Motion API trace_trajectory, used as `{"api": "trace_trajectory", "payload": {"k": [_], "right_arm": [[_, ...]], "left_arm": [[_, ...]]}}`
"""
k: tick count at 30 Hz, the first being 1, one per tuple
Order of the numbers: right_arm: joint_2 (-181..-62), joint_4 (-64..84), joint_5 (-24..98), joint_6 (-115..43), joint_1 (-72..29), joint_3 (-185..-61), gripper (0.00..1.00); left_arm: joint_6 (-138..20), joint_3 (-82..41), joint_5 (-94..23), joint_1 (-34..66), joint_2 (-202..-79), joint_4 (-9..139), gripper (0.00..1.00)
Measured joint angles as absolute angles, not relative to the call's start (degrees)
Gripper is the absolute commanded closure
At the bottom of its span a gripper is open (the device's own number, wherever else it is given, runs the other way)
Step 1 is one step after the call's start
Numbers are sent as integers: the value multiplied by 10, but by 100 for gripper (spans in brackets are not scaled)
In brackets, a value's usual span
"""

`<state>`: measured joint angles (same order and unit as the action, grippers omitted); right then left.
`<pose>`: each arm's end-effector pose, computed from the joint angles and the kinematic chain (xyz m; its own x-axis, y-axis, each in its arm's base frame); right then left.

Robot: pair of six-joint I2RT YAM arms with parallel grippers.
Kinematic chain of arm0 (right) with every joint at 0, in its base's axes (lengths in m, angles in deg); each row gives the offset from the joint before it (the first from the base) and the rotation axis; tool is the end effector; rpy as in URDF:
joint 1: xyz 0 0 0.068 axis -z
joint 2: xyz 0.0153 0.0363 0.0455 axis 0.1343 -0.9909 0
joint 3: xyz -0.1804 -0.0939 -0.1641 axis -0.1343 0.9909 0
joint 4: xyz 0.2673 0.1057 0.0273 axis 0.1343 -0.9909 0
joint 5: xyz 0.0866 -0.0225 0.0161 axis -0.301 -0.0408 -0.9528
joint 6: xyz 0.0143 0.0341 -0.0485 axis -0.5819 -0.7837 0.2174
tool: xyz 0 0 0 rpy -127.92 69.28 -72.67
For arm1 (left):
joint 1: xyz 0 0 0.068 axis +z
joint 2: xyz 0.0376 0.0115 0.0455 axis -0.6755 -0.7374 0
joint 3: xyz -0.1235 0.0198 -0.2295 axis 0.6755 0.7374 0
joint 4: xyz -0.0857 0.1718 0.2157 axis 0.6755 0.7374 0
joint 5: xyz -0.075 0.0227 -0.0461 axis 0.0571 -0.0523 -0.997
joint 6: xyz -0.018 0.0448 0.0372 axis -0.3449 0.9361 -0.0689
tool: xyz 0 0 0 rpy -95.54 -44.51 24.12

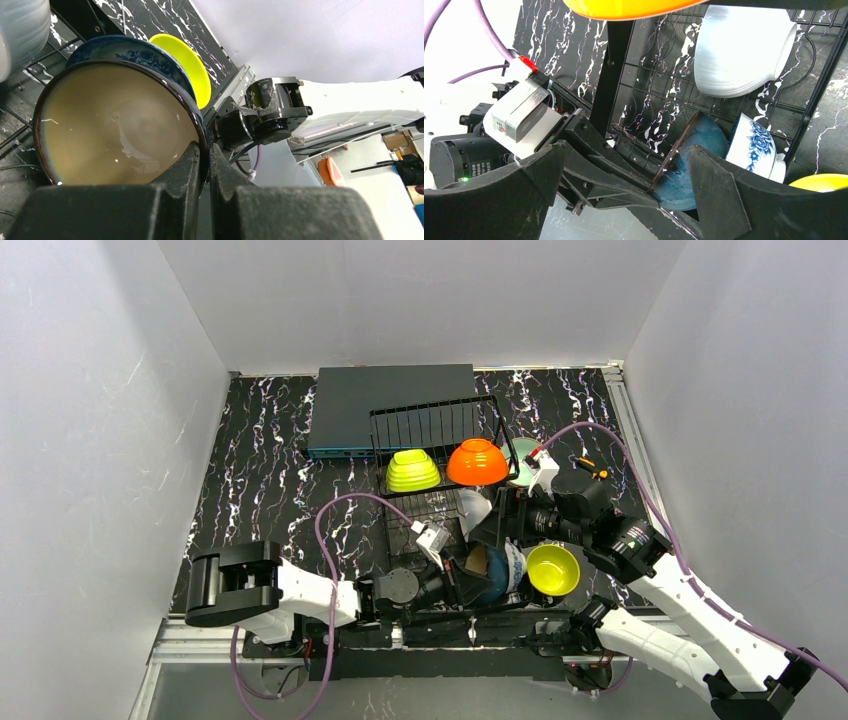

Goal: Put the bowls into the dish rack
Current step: Place the bowl in the dish rack.

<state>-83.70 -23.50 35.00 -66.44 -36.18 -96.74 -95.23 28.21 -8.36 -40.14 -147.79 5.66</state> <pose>0.1437 0.1486 0.3191 -0.7470 0.1105 -0.6555 -0.4205 0.6853 0.5947 0.0526 -0.2925 0.1664 -0.6608 -0.3596 -0.6588 0.6068 0.2605 -0.7509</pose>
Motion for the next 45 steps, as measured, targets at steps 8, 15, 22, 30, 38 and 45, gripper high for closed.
{"api": "trace_trajectory", "payload": {"k": [8, 15, 22, 30, 38, 45], "right_arm": [[-839, -237, 352, -663, -362, -968, 1], [-845, -238, 352, -660, -362, -968, 1], [-847, -241, 352, -656, -362, -968, 1], [-847, -241, 351, -650, -362, -968, 1], [-847, -241, 351, -649, -362, -968, 1], [-847, -241, 349, -649, -362, -968, 1]], "left_arm": [[-958, 292, -61, -402, -1494, 3, 100], [-964, 327, -32, -404, -1483, -28, 100], [-977, 350, -4, -404, -1478, -55, 100], [-1006, 365, 18, -405, -1473, -70, 100], [-1041, 371, 34, -406, -1475, -78, 100], [-1073, 371, 43, -411, -1487, -93, 100]]}}
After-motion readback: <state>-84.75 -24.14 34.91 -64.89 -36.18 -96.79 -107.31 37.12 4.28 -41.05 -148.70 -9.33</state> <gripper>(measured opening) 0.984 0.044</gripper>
